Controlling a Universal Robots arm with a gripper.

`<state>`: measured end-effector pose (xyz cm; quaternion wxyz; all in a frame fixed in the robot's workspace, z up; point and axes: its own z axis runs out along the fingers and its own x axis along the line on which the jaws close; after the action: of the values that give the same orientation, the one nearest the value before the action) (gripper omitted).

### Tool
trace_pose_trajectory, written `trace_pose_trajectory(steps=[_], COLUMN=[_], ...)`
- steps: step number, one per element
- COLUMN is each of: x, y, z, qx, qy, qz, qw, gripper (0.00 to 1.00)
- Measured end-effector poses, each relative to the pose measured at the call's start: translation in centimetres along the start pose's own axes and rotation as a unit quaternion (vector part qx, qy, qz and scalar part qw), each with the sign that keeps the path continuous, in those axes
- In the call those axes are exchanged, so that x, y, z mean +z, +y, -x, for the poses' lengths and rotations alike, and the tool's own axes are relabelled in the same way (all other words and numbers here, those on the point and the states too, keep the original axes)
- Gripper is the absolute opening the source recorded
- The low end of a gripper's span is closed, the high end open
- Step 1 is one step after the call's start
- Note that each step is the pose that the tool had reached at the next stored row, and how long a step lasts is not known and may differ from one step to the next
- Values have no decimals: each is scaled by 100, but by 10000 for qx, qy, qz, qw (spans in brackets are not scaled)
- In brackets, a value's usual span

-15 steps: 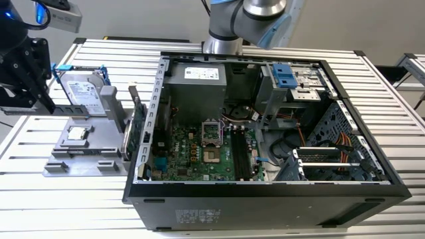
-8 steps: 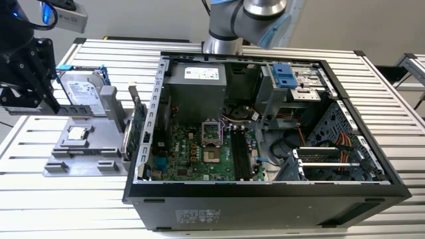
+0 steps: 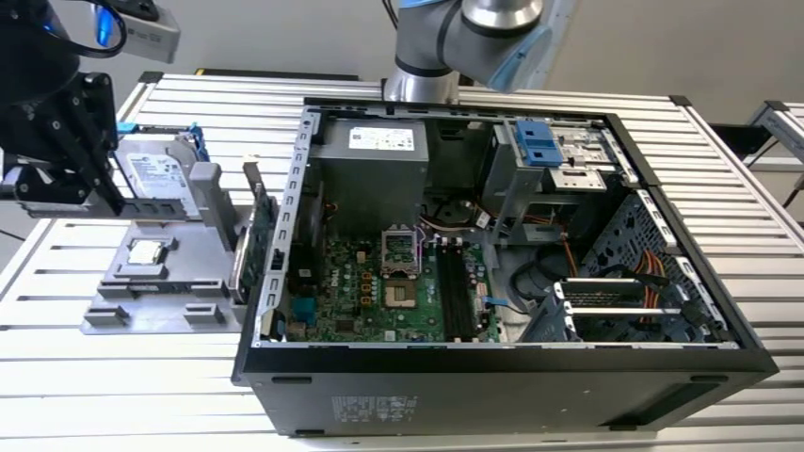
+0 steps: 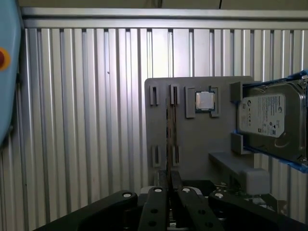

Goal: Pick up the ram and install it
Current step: 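Pick up the ram and move it above insertion slot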

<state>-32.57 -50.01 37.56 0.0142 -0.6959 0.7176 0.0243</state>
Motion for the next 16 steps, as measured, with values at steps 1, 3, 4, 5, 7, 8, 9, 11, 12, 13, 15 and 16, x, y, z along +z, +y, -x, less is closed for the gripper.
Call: trace_pose_trajectory(steps=[1, 3, 4, 5, 7, 8, 9, 11, 12, 13, 15, 16], x=[0, -1, -1, 0, -1, -1, -2, -1, -2, -2, -2, -3], y=[-12, -36, -49, -63, -87, -98, -108, -128, -139, -150, -171, -180], z=[0, 1, 1, 2, 3, 3, 3, 4, 4, 5, 5, 6], qx=[0, 0, 0, 0, 0, 0, -1, 0, 0, 0, 0, 0], qy=[0, 0, 0, 0, 0, 0, 0, 0, 0, 0, 0, 0], qz=[0, 0, 0, 0, 0, 0, 0, 0, 0, 0, 0, 0], qw=[10000, 10000, 10000, 10000, 10000, 10000, 10000, 10000, 10000, 10000, 10000, 10000], gripper=[0, 0, 0, 0, 0, 0, 0, 0, 0, 0, 0, 0])
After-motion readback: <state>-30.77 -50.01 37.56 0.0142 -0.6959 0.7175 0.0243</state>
